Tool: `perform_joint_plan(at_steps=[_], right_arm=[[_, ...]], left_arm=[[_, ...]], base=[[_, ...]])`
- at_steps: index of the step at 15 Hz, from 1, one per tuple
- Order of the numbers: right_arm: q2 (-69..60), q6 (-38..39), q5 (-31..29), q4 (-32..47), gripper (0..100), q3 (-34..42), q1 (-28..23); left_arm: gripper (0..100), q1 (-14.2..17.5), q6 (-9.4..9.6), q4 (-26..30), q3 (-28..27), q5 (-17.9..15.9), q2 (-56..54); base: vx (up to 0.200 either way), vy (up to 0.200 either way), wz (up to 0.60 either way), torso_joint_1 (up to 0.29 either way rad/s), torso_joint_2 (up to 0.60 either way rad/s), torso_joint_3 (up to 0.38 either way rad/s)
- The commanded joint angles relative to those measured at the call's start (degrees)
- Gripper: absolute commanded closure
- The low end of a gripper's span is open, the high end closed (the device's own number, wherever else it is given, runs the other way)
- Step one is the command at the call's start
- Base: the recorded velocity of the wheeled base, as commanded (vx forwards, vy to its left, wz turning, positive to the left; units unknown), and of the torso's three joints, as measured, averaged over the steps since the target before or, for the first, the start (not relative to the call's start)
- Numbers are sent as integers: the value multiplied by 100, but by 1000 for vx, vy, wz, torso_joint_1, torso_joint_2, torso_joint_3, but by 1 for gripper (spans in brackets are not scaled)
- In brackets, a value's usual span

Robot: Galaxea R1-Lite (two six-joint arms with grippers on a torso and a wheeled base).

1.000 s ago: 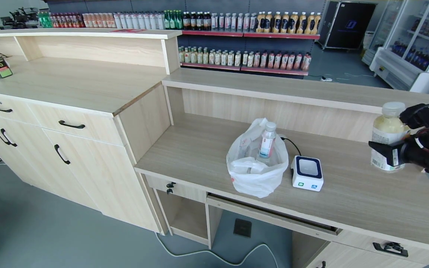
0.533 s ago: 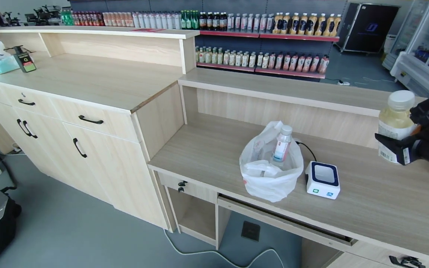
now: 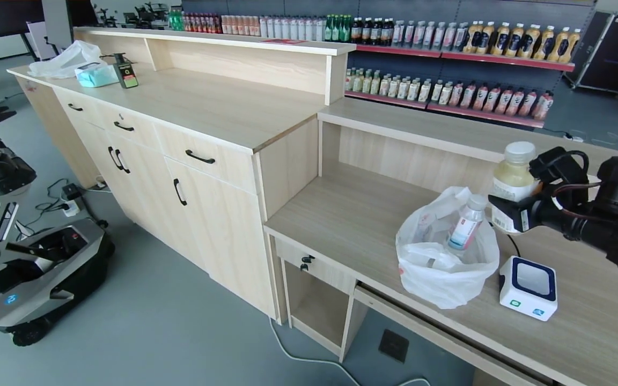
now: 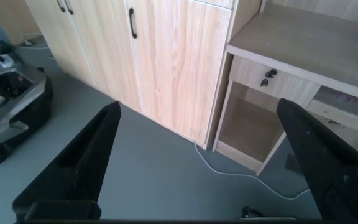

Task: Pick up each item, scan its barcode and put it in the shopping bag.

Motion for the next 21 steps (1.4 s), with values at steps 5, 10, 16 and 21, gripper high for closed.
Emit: perform_joint_plan(at_steps=[5,10,16,21], right_arm=[[1950,823,29,-68,100,-920,449],[2662,832,144,-850,100,-991,545],[3312,858,548,-1404,100,-1193,580],[3611,849,671,-1624,100,-1184,528]], left_arm=[[0,0,-2,-1,1,0,9],[0,0,-2,-1,1,0,9],[0,0,-2,-1,1,0,9],[0,0,-2,-1,1,0,9]], base=[[0,0,0,0,0,0],[0,0,0,0,0,0],[0,0,0,0,0,0],[0,0,0,0,0,0]])
